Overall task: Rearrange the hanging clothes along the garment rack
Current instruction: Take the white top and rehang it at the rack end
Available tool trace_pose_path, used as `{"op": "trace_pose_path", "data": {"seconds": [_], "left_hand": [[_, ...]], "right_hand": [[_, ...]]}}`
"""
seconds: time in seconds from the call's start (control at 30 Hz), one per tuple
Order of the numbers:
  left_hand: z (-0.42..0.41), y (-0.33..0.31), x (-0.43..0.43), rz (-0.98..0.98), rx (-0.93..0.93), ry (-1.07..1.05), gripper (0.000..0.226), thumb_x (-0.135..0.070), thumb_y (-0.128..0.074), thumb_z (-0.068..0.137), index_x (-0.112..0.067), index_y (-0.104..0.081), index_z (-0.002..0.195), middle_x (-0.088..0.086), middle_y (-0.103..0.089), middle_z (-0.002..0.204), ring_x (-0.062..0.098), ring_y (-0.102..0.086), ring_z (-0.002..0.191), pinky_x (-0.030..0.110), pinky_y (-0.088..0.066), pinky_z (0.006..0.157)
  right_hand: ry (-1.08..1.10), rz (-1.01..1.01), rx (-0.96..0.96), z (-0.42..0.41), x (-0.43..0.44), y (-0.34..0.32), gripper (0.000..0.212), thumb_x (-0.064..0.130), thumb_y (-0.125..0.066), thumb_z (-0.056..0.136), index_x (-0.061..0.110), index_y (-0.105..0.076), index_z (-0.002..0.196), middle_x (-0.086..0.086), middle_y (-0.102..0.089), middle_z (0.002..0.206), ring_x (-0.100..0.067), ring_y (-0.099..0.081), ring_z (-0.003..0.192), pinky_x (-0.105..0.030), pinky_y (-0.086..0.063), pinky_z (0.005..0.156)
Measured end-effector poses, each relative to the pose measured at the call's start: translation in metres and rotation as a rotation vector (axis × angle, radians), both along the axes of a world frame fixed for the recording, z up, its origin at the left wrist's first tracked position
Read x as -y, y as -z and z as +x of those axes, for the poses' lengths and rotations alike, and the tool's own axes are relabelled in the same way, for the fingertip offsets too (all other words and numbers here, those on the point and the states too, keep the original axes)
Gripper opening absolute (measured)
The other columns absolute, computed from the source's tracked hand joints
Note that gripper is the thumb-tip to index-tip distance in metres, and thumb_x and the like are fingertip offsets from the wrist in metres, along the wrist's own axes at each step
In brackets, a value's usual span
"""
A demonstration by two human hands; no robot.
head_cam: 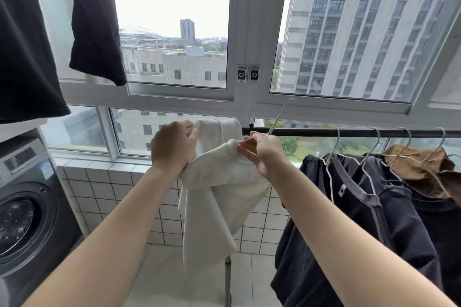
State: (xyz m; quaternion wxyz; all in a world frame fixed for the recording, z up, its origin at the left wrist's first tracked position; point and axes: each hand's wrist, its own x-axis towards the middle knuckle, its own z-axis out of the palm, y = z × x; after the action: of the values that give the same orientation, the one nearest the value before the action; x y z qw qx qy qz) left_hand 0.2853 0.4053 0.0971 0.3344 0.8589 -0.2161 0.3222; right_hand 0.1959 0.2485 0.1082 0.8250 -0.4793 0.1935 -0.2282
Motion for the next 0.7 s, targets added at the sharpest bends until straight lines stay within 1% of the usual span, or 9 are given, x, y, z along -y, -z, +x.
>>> {"op": "trace_pose_path", "data": {"seconds": [0.07, 0.13, 0.2, 0.27, 0.33, 0.4, 0.47, 0.57, 0.7], "left_hand": [[-0.01, 0.003, -0.007, -0.042, -0.01, -0.021, 0.033, -0.038, -0.051, 0.092, -0.014, -0.071, 0.08, 0.014, -0.07, 0.072, 0.037, -0.064, 0.074, 0.037, -0.049, 0.065], [-0.021, 0.007, -0.014, -0.068, -0.04, -0.03, 0.025, -0.03, -0.053, 0.09, -0.013, -0.072, 0.088, 0.014, -0.071, 0.074, 0.035, -0.065, 0.073, 0.036, -0.049, 0.066], [-0.036, 0.011, -0.019, -0.071, -0.064, -0.027, 0.021, -0.024, -0.053, 0.088, -0.011, -0.07, 0.089, 0.011, -0.069, 0.072, 0.031, -0.061, 0.067, 0.032, -0.044, 0.059], [-0.054, 0.014, -0.023, -0.08, -0.086, 0.019, 0.019, -0.023, -0.052, 0.089, -0.01, -0.066, 0.086, 0.007, -0.065, 0.068, 0.026, -0.057, 0.062, 0.028, -0.036, 0.053], [-0.075, 0.015, -0.022, -0.09, -0.106, 0.08, 0.018, -0.024, -0.051, 0.089, -0.01, -0.061, 0.082, 0.004, -0.063, 0.067, 0.023, -0.057, 0.061, 0.028, -0.035, 0.052], [-0.095, 0.018, -0.021, -0.085, -0.166, 0.114, 0.022, -0.029, -0.049, 0.089, -0.011, -0.055, 0.077, 0.003, -0.061, 0.065, 0.019, -0.054, 0.06, 0.026, -0.033, 0.051], [-0.113, 0.023, -0.022, -0.111, -0.26, 0.141, 0.03, -0.038, -0.044, 0.083, -0.012, -0.049, 0.069, 0.0, -0.054, 0.058, 0.017, -0.049, 0.055, 0.029, -0.031, 0.049], [-0.135, 0.029, -0.026, -0.179, -0.347, 0.156, 0.03, -0.04, -0.039, 0.074, -0.013, -0.041, 0.06, -0.004, -0.042, 0.049, 0.018, -0.042, 0.051, 0.032, -0.031, 0.05], [-0.159, 0.044, -0.023, -0.223, -0.401, 0.183, 0.03, -0.039, -0.042, 0.072, -0.018, -0.033, 0.052, -0.007, -0.041, 0.043, 0.011, -0.038, 0.047, 0.031, -0.029, 0.049]], "right_hand": [[-0.016, -0.039, -0.007, -0.007, 0.001, 0.001, 0.017, 0.001, -0.036, 0.099, 0.001, -0.05, 0.09, -0.012, -0.052, 0.072, -0.021, -0.055, 0.06, -0.025, -0.056, 0.046], [-0.027, -0.076, -0.024, -0.011, 0.003, 0.004, 0.022, 0.001, -0.036, 0.099, 0.004, -0.051, 0.083, -0.011, -0.052, 0.071, -0.02, -0.055, 0.06, -0.025, -0.057, 0.048], [-0.044, -0.113, -0.055, -0.017, 0.006, 0.006, 0.025, 0.002, -0.035, 0.099, 0.005, -0.052, 0.082, -0.009, -0.05, 0.069, -0.018, -0.054, 0.059, -0.025, -0.056, 0.049], [-0.062, -0.15, -0.099, -0.021, 0.009, 0.007, 0.025, 0.003, -0.033, 0.099, 0.006, -0.052, 0.084, -0.006, -0.048, 0.067, -0.016, -0.051, 0.059, -0.027, -0.054, 0.052], [-0.073, -0.179, -0.134, -0.025, 0.014, 0.007, 0.028, 0.004, -0.03, 0.099, 0.009, -0.051, 0.081, -0.004, -0.045, 0.066, -0.014, -0.047, 0.058, -0.029, -0.049, 0.055], [-0.061, -0.236, -0.171, -0.027, 0.017, 0.01, 0.031, 0.003, -0.027, 0.098, 0.01, -0.052, 0.082, -0.003, -0.043, 0.065, -0.014, -0.044, 0.057, -0.027, -0.043, 0.053], [-0.037, -0.302, -0.185, -0.03, 0.021, 0.013, 0.03, 0.001, -0.024, 0.097, 0.007, -0.053, 0.089, -0.003, -0.042, 0.064, -0.013, -0.042, 0.055, -0.025, -0.038, 0.051], [-0.018, -0.378, -0.164, -0.037, 0.026, 0.017, 0.031, -0.001, -0.025, 0.097, 0.002, -0.055, 0.09, -0.005, -0.044, 0.064, -0.012, -0.043, 0.053, -0.021, -0.041, 0.047], [-0.041, -0.411, -0.117, -0.049, 0.027, 0.016, 0.031, -0.002, -0.027, 0.099, -0.01, -0.055, 0.108, -0.006, -0.042, 0.063, -0.012, -0.041, 0.052, -0.012, -0.04, 0.037]]}}
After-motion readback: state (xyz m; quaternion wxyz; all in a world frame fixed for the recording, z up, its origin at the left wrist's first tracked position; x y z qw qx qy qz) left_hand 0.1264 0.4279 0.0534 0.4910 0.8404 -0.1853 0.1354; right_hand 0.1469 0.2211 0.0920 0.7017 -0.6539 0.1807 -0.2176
